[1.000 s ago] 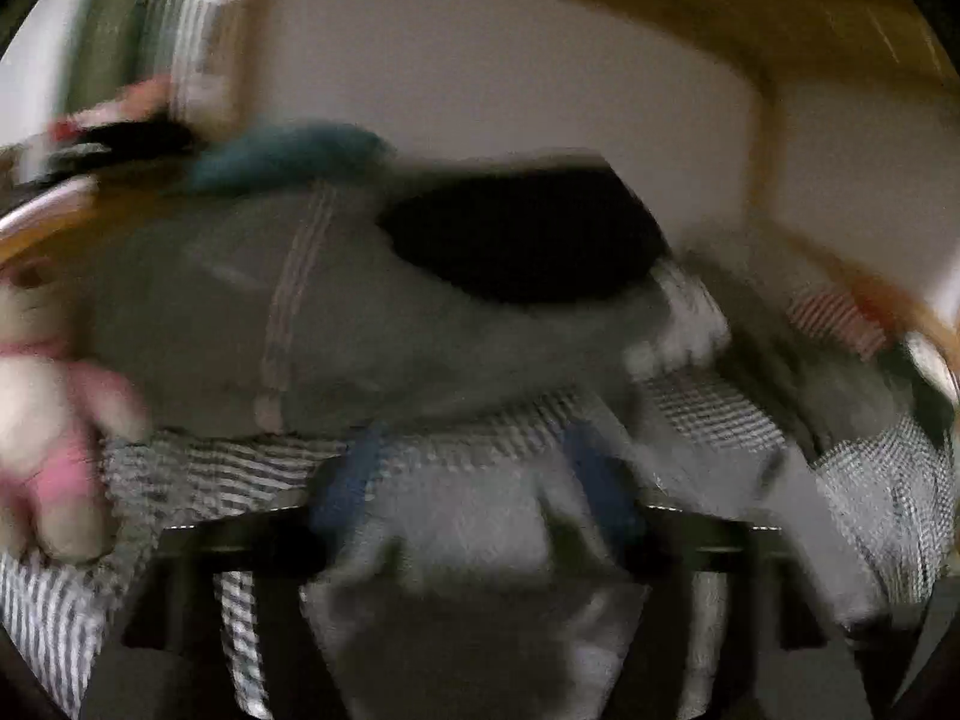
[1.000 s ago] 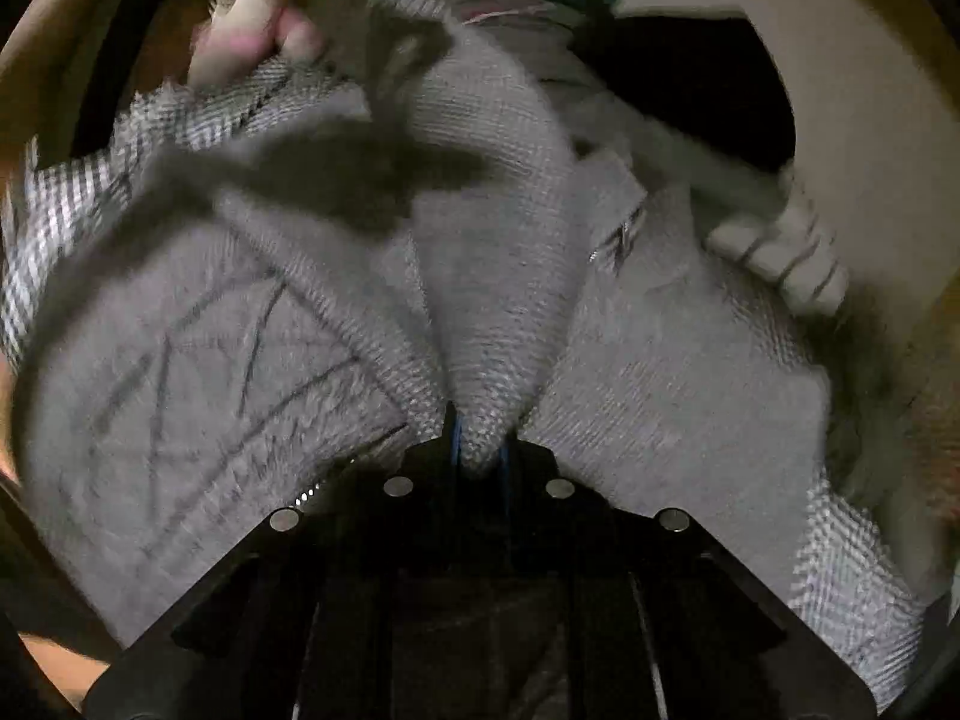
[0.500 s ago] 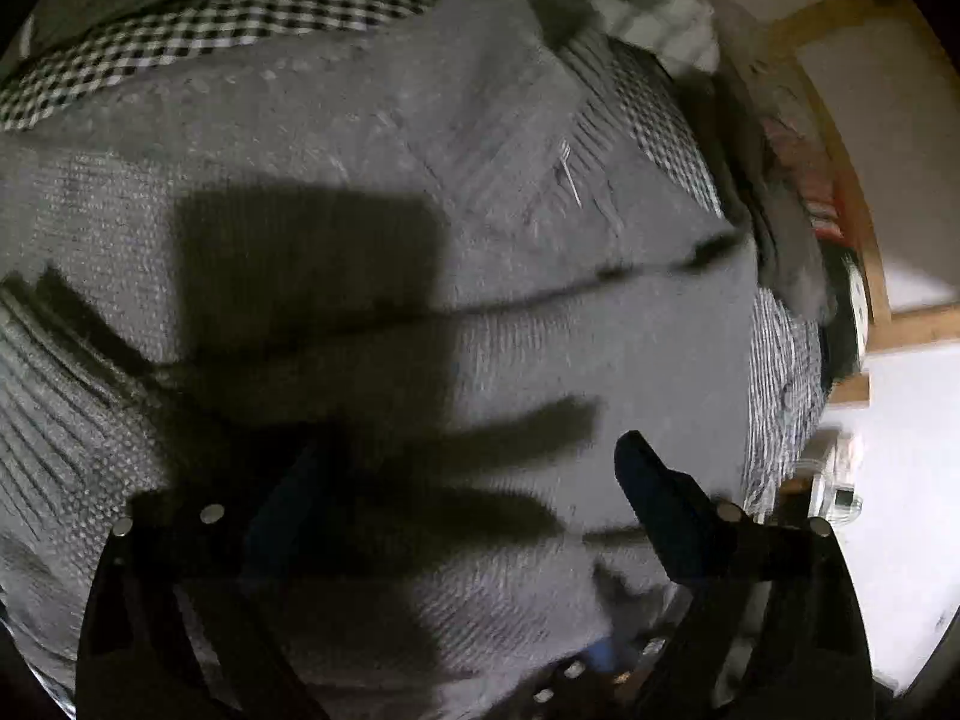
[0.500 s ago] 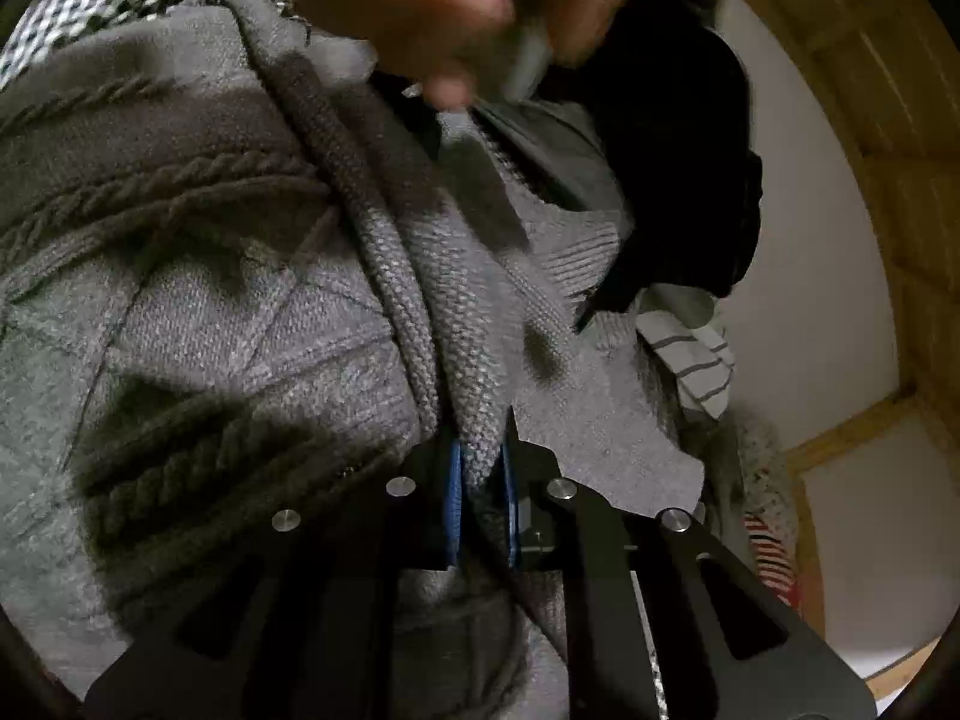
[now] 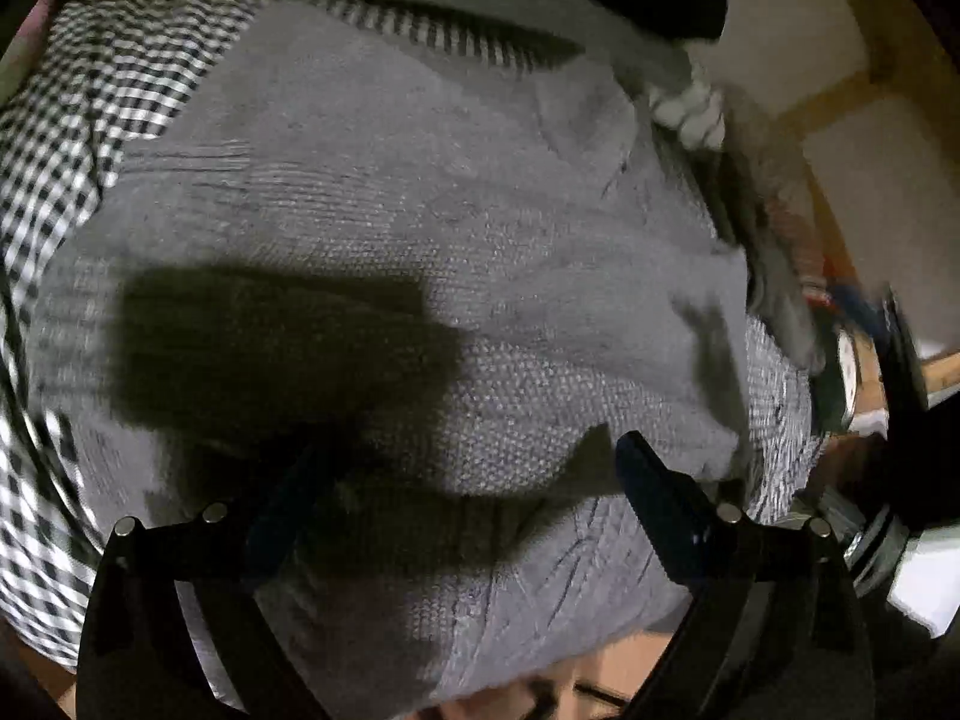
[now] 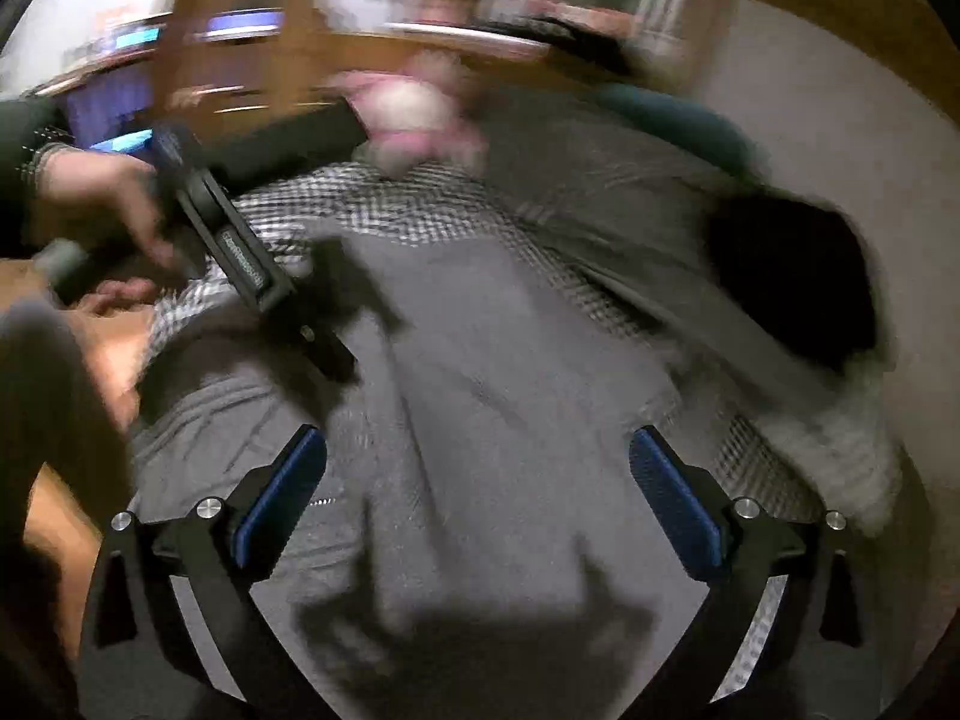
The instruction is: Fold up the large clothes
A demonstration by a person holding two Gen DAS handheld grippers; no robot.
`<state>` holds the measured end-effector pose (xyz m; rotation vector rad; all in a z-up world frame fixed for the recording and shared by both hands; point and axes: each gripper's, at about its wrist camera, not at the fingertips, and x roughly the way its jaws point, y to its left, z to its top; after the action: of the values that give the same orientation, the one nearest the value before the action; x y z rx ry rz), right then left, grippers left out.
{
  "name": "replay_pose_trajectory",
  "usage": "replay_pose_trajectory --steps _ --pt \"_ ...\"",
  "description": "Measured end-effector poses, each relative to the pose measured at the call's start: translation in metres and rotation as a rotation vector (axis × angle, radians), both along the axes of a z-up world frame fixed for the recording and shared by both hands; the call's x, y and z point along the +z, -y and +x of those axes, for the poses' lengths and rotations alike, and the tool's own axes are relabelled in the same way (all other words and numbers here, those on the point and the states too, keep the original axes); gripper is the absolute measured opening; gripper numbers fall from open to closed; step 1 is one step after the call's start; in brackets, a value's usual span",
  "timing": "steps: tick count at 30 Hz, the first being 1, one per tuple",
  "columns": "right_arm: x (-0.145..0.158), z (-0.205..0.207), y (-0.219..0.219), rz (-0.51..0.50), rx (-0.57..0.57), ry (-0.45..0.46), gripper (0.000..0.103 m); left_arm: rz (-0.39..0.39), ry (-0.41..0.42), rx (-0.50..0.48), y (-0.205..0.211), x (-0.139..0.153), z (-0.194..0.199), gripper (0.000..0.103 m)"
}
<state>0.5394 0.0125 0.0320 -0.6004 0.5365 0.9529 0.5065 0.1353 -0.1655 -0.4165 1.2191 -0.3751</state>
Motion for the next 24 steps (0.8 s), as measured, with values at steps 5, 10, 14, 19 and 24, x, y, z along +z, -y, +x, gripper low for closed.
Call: replay_pose_trajectory --steps 5,10,14,19,24 --pt "-0.018 0.121 -0.037 -0.093 0.165 -0.244 0.094 0.027 0.046 0.036 0.006 -0.012 -0.018 0.094" --pt "-0.074 0.155 -0.082 -0.354 0.261 -0.495 0.051 0.013 0.081 0.041 0.012 -0.009 -0.022 0.094" --pt "-0.08 0.145 -0.08 -0.358 0.256 -0.451 0.01 -0.051 0.121 0.117 -0.01 0.011 -0.043 0.094" --pt "-0.057 0.16 -0.058 -0.197 0.175 -0.407 0.006 -0.069 0.277 0.163 -0.027 0.067 -0.052 0.094" --pt "-0.049 0.167 -0.044 -0.132 0.118 -0.389 0.006 0.031 0.349 0.187 -0.026 0.084 -0.02 0.094"
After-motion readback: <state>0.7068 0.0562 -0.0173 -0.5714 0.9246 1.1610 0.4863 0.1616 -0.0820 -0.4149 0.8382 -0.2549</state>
